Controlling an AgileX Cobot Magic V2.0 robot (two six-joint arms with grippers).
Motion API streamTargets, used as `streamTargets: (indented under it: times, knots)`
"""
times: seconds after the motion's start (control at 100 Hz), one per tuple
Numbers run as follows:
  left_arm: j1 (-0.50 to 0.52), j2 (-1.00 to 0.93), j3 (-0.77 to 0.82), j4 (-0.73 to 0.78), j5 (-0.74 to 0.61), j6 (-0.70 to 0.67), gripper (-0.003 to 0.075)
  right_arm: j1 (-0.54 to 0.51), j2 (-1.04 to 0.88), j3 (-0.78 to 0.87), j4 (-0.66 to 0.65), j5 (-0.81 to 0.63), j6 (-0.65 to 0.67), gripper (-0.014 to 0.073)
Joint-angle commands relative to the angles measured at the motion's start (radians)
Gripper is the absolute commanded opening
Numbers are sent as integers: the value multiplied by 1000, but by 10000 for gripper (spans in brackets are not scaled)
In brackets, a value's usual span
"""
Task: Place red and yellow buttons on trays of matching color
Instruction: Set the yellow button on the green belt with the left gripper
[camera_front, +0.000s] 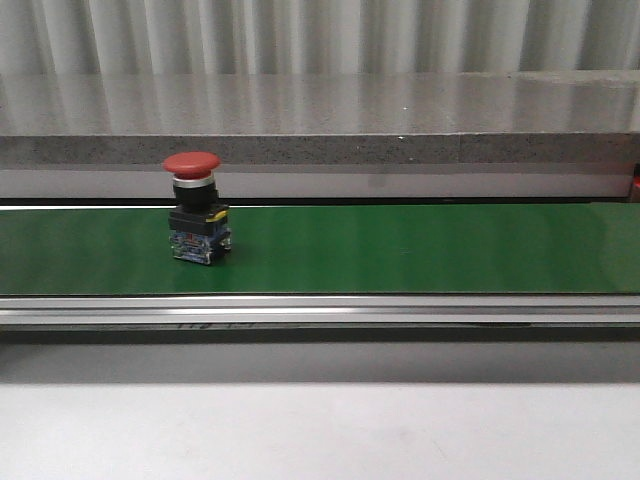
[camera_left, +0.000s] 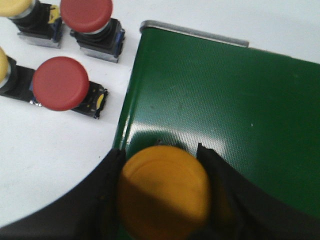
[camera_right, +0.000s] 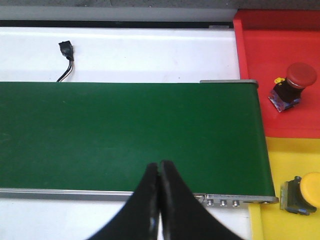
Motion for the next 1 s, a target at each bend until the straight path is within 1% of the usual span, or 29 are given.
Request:
streamTargets:
  times: [0.0,0.05,0.09,0.1,0.12,0.13,0.14,0.15,0.16,0.17,0.19,0.2,0.21,0.22,0.23,0.24,0.29,0.33,0.43,0.5,0.67,0.99]
  knots:
    - [-7,-23,-26,-5,-29,-1,28,1,-10,-25,2,-55,-9,-67]
    - [-7,-23,-26,-8,-30,16,100,1,-10,-25,2,-55,-9,-67]
    - [-9,-23,-26,-11,-30,16,187,1,-10,-25,2,-55,-9,-67]
    - [-11,-23,-26,-11,-30,16,222,1,-10,-25,2,-55,-9,-67]
    - [-14,-23,-26,-11,-30,18,259,1,-10,-25,2,-55,-9,-67]
    - [-14,-23,-26,-11,-30,21,298,1,-10,-25,2,-55,-9,-67]
    - [-18,-23,-26,-11,-30,20,319,1,-10,-25,2,-55,-9,-67]
    - [-20,-23,-26,-11,-30,20,362,1,-10,-25,2,-55,-9,-67]
    - [-22,-23,-26,-11,-30,23,384,1,-10,-25,2,-55,-9,-67]
    - [-26,-23,-26,-11,-30,23,427,1,-10,-25,2,-55,-9,-67]
    - [-31,-23,-26,-11,-30,23,471,1,-10,-25,2,-55,-9,-67]
    - [-33,-23,-26,-11,-30,23,514,1,-10,-25,2,-55,-9,-67]
    - [-37,-23,-26,-11,-30,23,534,1,-10,-25,2,-55,-9,-67]
    - [-38,-23,-26,-11,-30,23,573,1,-10,-25,2,-55,-9,-67]
    - [-40,-23,-26,-11,-30,23,592,1,-10,-25,2,-55,-9,-67]
    - [-45,-23,-26,-11,-30,23,628,1,-10,-25,2,-55,-9,-67]
    - [-61,-23,-26,-11,-30,25,719,1,-10,-25,2,-55,-9,-67]
    - [-76,-23,-26,-11,-30,33,707,1,-10,-25,2,-55,-9,-67]
    - [-109,-27,-26,-8,-33,41,640,1,-10,-25,2,-55,-9,-67]
    - [-127,-40,-26,-4,-39,41,622,1,-10,-25,2,-55,-9,-67]
    - [-154,-109,-26,-4,-51,42,620,1,-10,-25,2,-55,-9,-67]
    - [-194,-309,-4,-4,-38,50,620,1,-10,-25,2,-55,-9,-67]
